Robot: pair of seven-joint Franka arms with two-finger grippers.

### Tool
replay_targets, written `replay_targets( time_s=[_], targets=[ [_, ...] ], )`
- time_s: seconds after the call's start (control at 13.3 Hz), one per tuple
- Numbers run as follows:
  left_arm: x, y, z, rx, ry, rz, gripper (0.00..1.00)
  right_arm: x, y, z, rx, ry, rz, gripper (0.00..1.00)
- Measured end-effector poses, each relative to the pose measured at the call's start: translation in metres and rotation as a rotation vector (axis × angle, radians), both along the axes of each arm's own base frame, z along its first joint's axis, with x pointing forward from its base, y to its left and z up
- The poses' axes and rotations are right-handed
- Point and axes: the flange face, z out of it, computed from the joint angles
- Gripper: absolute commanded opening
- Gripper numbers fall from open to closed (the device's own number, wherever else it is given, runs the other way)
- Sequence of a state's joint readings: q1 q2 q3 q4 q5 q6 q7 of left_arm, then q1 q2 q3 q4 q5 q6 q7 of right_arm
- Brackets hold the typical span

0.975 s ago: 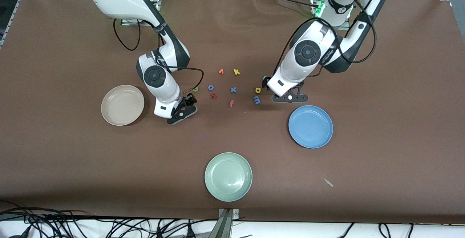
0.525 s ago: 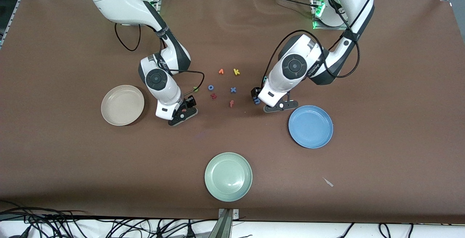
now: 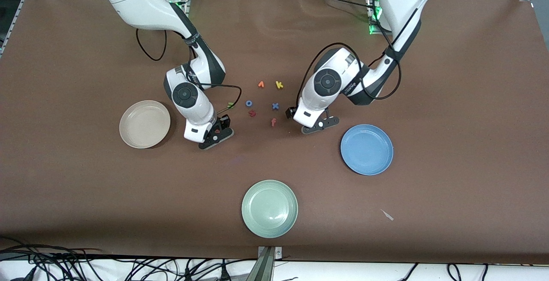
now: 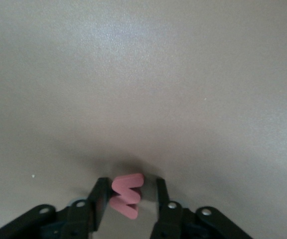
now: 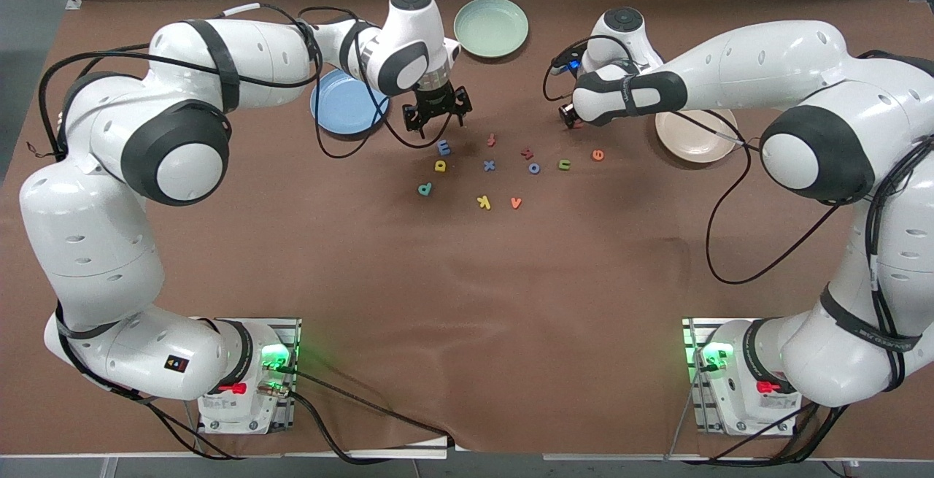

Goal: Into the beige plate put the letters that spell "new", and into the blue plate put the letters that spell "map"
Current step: 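Grasp pink W with the right gripper while the left gripper grasps blue E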

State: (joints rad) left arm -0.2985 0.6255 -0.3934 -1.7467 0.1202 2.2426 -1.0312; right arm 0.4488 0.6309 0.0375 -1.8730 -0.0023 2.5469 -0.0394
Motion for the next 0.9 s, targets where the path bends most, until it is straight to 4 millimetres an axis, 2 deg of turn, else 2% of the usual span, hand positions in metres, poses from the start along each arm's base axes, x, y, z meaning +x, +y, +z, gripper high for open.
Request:
replay_targets(
  time_s=[0.3,0.53,0.67,0.82,0.9],
  targets=[
    [-0.004,0.0,-0.023,0.04,-0.004,-0.027,0.98,0.002,-0.001,0.001,0.003,-0.002,-0.011,0.11],
    [-0.004,-0.004,-0.037,0.011,-0.015,-0.024,0.92,0.003,0.001,0.003,0.007,0.012,-0.039,0.09],
    [-0.006,-0.007,-0.049,0.0,-0.013,-0.024,0.73,0.009,0.003,0.014,0.008,0.078,-0.078,0.09],
    [-0.007,-0.007,-0.059,-0.009,-0.013,-0.02,0.53,0.021,0.003,0.035,0.023,0.136,-0.123,0.09],
    [-0.007,-0.007,-0.061,-0.009,-0.01,-0.02,0.47,0.026,-0.002,0.045,0.027,0.152,-0.142,0.09]
  ],
)
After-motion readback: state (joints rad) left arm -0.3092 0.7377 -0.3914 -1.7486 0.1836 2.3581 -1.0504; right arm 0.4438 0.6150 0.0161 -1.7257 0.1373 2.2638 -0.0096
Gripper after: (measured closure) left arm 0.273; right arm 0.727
